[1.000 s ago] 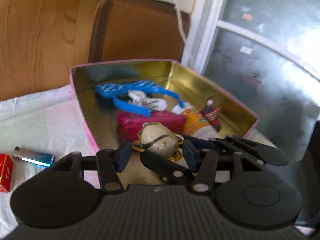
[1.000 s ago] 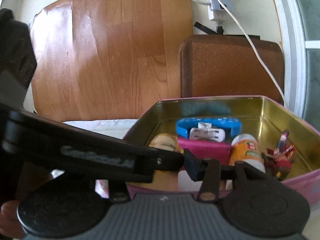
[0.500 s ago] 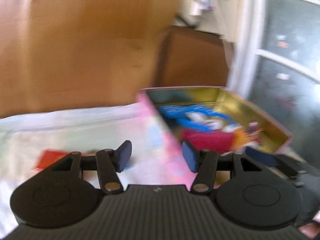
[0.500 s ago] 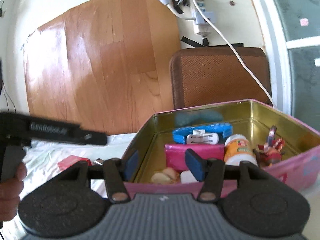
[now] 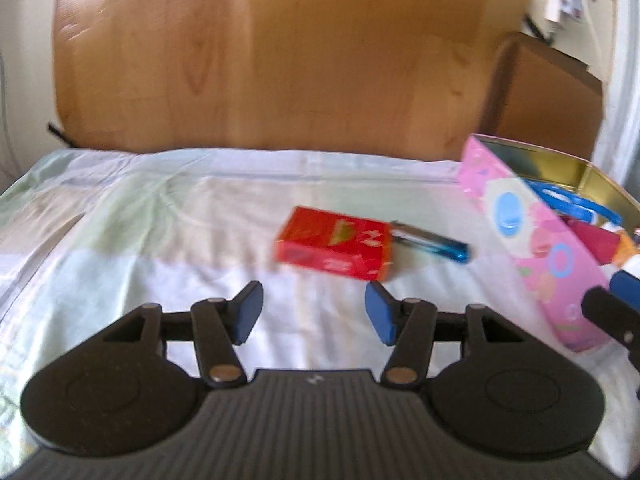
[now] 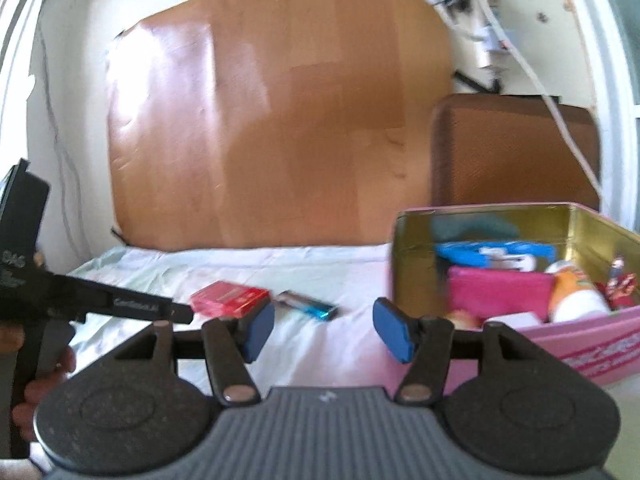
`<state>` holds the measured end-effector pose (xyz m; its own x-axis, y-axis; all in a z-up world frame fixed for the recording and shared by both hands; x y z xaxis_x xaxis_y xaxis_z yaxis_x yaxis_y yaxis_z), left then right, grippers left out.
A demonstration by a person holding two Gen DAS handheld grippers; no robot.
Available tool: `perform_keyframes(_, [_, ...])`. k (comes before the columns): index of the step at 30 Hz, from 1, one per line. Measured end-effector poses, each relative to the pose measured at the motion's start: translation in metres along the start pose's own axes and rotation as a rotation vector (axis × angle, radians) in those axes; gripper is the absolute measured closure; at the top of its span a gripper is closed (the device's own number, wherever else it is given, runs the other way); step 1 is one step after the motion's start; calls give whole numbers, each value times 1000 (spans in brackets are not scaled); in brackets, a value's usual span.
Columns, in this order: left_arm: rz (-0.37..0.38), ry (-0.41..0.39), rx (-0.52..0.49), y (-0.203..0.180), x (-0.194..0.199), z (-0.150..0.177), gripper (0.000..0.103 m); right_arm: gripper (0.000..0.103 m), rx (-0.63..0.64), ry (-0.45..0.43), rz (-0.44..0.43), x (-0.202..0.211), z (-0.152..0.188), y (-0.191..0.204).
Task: Organize rigid objects
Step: 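Move both tools back above the red cigarette box and blue lighter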
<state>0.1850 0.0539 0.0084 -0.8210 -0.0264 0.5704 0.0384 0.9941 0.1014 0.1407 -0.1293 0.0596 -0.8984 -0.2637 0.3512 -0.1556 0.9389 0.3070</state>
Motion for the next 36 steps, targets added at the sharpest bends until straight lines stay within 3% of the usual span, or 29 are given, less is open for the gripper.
perform_keyframes(8, [-49,14,43,26,-9,17,44,47,64,74,-20,-14,22,28])
perform_keyframes(17, [-59,0,19,25,-16,21,39,47,17,142,6,-27,33,19])
perform_keyframes(36, [-59,-12,-7,21,-14,22,37,46,-6,175,3,-30,36,20])
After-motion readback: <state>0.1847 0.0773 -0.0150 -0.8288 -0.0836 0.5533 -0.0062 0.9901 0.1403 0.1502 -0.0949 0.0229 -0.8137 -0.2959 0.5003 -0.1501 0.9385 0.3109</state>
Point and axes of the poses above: each gripper's, at about its wrist camera, not at the fingertips, and x roughly against the way its jaws point, y to its left, z to its underside, the point moved 7 cm from there along -x, roughly the way its jaws point, and after that the axes turned 10 degrees about -x, right-handed, at the moved point
